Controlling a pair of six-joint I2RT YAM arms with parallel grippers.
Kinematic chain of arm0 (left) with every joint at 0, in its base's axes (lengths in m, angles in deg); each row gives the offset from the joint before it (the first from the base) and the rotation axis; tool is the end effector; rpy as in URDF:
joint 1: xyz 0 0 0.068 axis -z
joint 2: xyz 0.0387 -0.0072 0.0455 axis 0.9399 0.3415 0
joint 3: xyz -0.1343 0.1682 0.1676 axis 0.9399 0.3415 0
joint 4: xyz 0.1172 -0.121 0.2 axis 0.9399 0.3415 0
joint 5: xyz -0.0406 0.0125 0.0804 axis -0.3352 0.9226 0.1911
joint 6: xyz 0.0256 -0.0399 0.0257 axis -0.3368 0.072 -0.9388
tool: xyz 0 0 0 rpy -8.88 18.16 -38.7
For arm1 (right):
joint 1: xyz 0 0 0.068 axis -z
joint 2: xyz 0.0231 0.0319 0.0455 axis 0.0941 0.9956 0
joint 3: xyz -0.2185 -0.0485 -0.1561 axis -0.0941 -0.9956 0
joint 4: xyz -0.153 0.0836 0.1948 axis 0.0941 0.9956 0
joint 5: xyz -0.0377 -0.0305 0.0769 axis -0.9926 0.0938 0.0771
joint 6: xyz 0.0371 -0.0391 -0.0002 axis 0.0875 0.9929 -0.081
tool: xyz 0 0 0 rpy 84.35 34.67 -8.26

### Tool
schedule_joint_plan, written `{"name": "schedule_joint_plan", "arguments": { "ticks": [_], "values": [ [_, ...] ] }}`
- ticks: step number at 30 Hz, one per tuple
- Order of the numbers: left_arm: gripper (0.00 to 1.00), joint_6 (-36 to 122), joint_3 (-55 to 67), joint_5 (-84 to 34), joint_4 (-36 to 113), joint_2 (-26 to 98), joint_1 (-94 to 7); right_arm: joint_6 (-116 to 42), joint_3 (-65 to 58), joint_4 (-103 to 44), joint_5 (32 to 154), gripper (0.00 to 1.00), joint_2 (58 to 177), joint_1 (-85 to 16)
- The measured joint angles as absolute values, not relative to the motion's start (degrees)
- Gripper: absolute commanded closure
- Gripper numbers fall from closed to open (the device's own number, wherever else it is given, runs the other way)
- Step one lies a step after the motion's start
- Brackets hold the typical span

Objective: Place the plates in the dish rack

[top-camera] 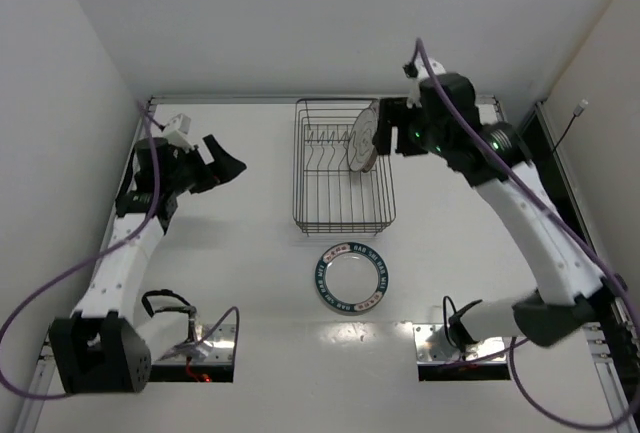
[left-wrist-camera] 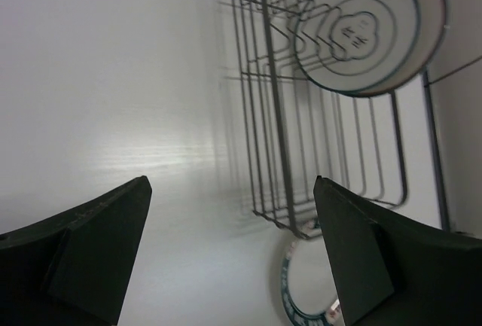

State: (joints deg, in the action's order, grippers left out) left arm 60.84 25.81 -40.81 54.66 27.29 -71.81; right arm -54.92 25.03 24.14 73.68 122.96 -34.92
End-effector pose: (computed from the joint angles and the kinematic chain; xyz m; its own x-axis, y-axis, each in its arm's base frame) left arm 0.2616 -0.0062 0.3018 -0.5793 -0.4719 -0.6646 0.0442 0.7960 -0.6037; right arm 0.2710 0.1453 0.4442 -0.6125 0.1209 -0.7812 -0.0952 0.9698 0.2248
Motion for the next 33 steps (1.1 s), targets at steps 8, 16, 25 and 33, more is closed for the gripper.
{"name": "schedule_joint_plan", "arguments": {
  "ticks": [8,16,25,33],
  "values": [
    [0.14,73.8,44.9,-55.3,56.1,4.0,-68.5,-55.0,-0.8,18.9,80.4,0.33,98.3,-34.9],
    [0.12,86.5,63.6,-59.6,57.2,-4.2,-58.0,-54.2,-2.7,18.8,81.1,0.33,95.2,-34.7],
    [0.08,94.8,67.5,-52.8,38.9,13.3,-40.4,-54.0,-3.8,17.5,82.5,0.33,95.0,-34.6],
    [0.10,96.8,65.2,-48.7,26.1,29.8,-34.2,-53.7,-3.8,17.6,82.4,0.33,95.0,-34.6]
  ]
}}
